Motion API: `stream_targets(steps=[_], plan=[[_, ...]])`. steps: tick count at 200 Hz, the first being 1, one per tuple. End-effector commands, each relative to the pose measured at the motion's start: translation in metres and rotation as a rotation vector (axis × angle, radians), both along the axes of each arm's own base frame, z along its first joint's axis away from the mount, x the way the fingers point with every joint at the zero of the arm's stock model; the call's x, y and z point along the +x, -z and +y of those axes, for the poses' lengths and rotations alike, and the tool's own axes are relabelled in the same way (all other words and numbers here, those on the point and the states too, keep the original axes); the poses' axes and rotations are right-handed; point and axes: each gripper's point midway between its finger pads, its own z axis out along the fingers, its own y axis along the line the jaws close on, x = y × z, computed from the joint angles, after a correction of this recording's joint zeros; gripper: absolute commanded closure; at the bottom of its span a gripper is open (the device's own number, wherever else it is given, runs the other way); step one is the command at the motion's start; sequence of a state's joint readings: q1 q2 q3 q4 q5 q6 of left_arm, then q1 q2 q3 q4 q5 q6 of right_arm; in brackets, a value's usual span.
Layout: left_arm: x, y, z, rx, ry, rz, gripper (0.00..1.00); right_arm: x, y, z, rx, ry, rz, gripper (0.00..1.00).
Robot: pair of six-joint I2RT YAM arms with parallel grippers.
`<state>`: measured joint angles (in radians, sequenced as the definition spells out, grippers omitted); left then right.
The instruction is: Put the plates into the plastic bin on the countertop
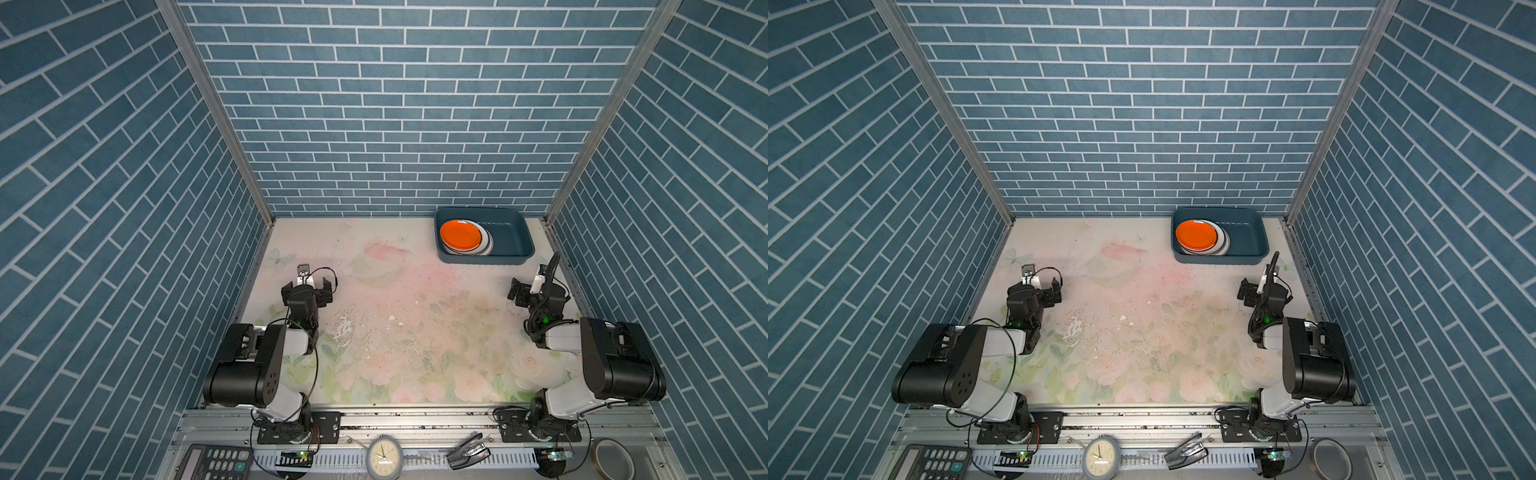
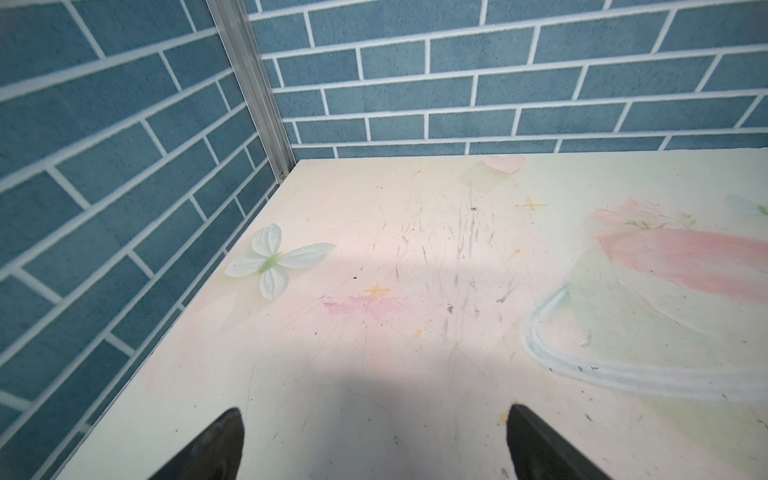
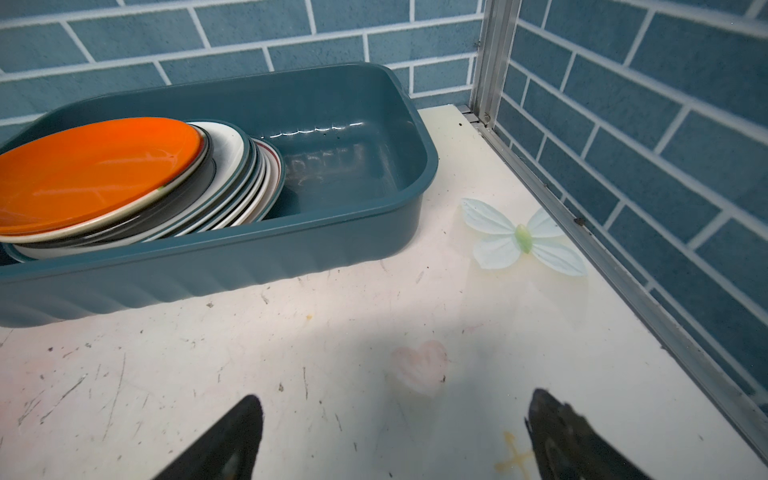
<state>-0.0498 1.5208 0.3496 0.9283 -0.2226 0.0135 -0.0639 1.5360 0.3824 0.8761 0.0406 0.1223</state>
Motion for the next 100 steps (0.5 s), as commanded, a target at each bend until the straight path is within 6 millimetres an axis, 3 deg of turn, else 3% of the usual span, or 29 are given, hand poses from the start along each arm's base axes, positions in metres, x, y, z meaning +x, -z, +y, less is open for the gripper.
stream_targets(steps=[1, 13, 29, 60, 77, 100], plan=[[0.002, 0.001, 0.001, 0.006, 0.001, 0.010, 0.00, -0.001, -0.001, 0.000, -0.038, -0.015, -0.007, 0.01], [0.001, 0.001, 0.002, 0.009, 0.000, 0.013, 0.00, 0.000, -0.001, 0.004, -0.036, -0.041, -0.006, 0.01], [0.001, 0.001, 0.001, 0.010, 0.000, 0.012, 0.00, 0.003, 0.000, 0.027, -0.027, -0.186, 0.006, 0.01], [-0.001, -0.003, -0.001, 0.017, 0.002, 0.001, 0.00, 0.002, -0.014, 0.023, -0.028, -0.155, 0.014, 0.01], [0.002, 0.003, -0.002, 0.028, 0.005, 0.027, 0.00, 0.005, 0.000, 0.013, -0.030, -0.099, 0.035, 0.01], [0.003, 0.003, -0.002, 0.024, 0.007, 0.031, 0.00, 0.002, 0.000, 0.009, -0.032, -0.071, 0.003, 0.01]])
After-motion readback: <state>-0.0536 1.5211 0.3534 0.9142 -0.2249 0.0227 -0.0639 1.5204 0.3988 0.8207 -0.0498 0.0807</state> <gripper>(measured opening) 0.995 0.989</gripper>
